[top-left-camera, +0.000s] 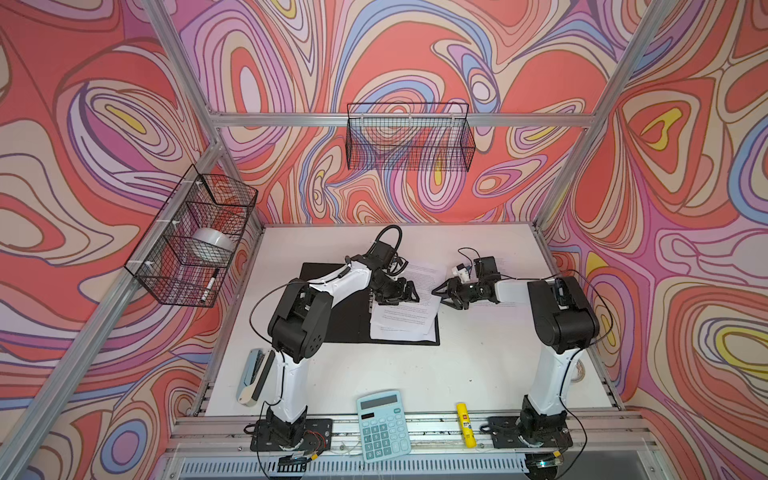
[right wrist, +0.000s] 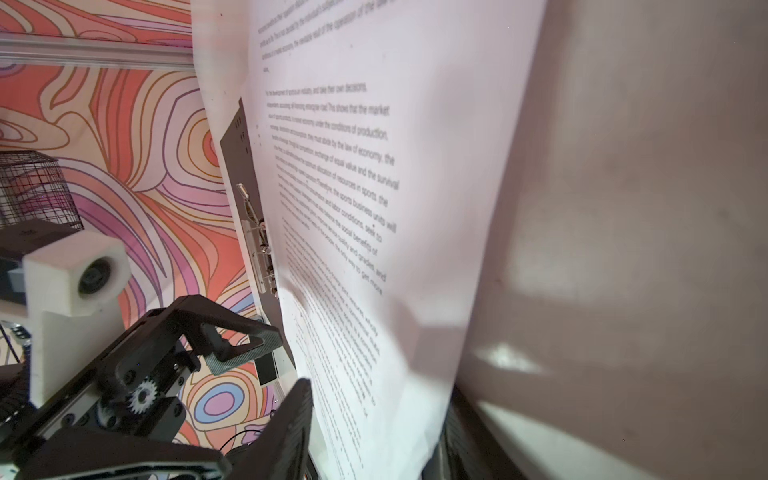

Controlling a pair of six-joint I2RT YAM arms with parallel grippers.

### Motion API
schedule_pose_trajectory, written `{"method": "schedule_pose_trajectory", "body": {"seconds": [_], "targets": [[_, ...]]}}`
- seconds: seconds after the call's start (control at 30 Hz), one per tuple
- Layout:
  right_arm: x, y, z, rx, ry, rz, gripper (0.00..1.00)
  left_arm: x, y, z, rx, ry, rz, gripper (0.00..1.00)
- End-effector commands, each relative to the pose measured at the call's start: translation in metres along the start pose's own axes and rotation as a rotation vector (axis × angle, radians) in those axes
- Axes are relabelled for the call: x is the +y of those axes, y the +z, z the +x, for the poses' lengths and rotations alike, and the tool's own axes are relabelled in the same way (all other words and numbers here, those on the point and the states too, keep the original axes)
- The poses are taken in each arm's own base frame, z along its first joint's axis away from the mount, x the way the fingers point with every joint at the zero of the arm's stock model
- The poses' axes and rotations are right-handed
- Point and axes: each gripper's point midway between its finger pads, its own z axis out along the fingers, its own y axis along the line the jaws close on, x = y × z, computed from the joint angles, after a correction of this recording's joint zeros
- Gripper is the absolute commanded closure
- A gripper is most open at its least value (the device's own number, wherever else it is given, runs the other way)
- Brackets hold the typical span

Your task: Put the files into the folder

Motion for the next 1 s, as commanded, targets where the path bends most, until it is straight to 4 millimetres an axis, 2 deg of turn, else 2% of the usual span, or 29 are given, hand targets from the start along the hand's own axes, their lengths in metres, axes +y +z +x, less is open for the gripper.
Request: {"method": "schedule_pose_trajectory", "body": {"seconds": [0.0, 0.4, 0.63, 0.9, 0.97], "targets": [[0.004, 0.0, -0.002, 0.005, -0.012, -0.051, 0.5, 0.002, 0.007, 0.0, 0.022, 0.026, -0.013, 0.2], [0.034, -0.006, 0.007, 0.06, -0.066, -0.196, 0.53, 0.009, 0.013, -0.003, 0.031, 0.026, -0.043, 0.19], [0.039, -0.007, 0.013, 0.099, -0.074, -0.246, 0.57, 0.013, 0.018, -0.004, 0.04, 0.015, -0.051, 0.19], [0.063, -0.016, 0.019, 0.132, -0.11, -0.357, 0.64, 0.006, 0.016, -0.006, 0.038, 0.025, -0.029, 0.2], [0.061, -0.015, 0.023, 0.158, -0.101, -0.371, 0.64, 0.007, 0.016, -0.006, 0.039, 0.025, -0.029, 0.2]]}}
